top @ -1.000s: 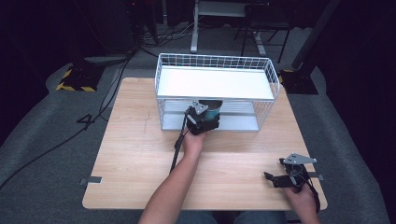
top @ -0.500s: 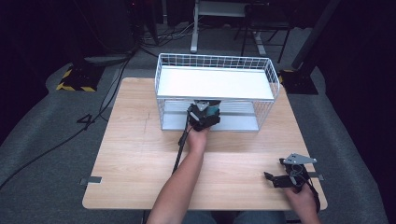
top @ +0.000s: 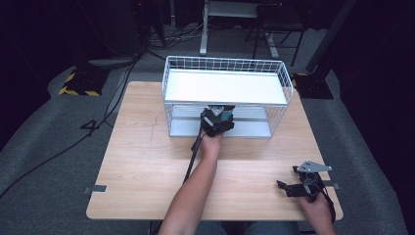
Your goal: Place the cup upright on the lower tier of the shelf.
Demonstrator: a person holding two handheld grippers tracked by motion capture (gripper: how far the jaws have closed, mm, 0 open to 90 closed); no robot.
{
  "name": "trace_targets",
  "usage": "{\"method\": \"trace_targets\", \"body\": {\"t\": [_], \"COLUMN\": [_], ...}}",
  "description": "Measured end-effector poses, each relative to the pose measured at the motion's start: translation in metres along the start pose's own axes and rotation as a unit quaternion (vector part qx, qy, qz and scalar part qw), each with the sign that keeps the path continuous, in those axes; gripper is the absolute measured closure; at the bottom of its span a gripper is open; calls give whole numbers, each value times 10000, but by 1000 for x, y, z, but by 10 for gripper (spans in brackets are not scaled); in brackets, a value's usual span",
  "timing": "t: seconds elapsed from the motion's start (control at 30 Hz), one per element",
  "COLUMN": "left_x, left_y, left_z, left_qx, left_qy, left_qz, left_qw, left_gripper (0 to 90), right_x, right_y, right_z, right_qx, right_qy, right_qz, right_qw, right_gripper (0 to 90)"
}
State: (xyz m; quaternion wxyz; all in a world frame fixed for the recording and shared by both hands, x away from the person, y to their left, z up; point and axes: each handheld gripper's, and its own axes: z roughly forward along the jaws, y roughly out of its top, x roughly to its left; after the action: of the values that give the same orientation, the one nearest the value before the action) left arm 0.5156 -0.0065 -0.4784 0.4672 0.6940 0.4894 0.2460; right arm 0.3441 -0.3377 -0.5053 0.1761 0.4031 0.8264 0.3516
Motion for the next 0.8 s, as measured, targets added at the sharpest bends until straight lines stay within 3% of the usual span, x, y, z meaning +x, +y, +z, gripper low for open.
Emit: {"method": "trace_targets", "body": {"t": [0.13,0.23,0.27,0.4,0.6,0.63,0.67,0.7,0.73,0.77,0.8], "left_x": [3,5,8,8,11,11,12,12,14,12,13], "left_y": [-2,-5,-6,-6,-7,-7,-7,-8,-7,-8,-7], "left_z": [2,2,1,0,0,1,2,2,0,0,-1], "left_qx": [77,63,7,21,30,44,64,74,64,32,27], "left_qy": [-15,-34,124,98,16,-28,-245,-269,-86,-67,-21], "left_qz": [99,24,17,31,-27,-204,-238,-264,-138,-274,-165], "left_qw": [9999,10000,9999,9999,10000,9998,9994,9993,9998,9996,9999], "left_gripper": [207,207,206,205,192,177,161,160,161,161,159], "right_x": [0,0,0,0,0,0,0,0,0,0,0], "right_y": [0,0,0,0,0,0,0,0,0,0,0], "right_z": [0,0,0,0,0,0,0,0,0,0,0], "right_qx": [1,-1,-1,0,-2,-1,-2,-1,-2,-1,0], "right_qy": [-1,-1,0,0,2,0,0,0,4,3,3], "right_qz": [2,-1,-1,1,3,-2,-1,0,5,2,2], "right_qw": [10000,10000,10000,10000,10000,10000,10000,10000,10000,10000,10000], "right_gripper": [73,73,73,73,73,73,73,73,73,73,73]}}
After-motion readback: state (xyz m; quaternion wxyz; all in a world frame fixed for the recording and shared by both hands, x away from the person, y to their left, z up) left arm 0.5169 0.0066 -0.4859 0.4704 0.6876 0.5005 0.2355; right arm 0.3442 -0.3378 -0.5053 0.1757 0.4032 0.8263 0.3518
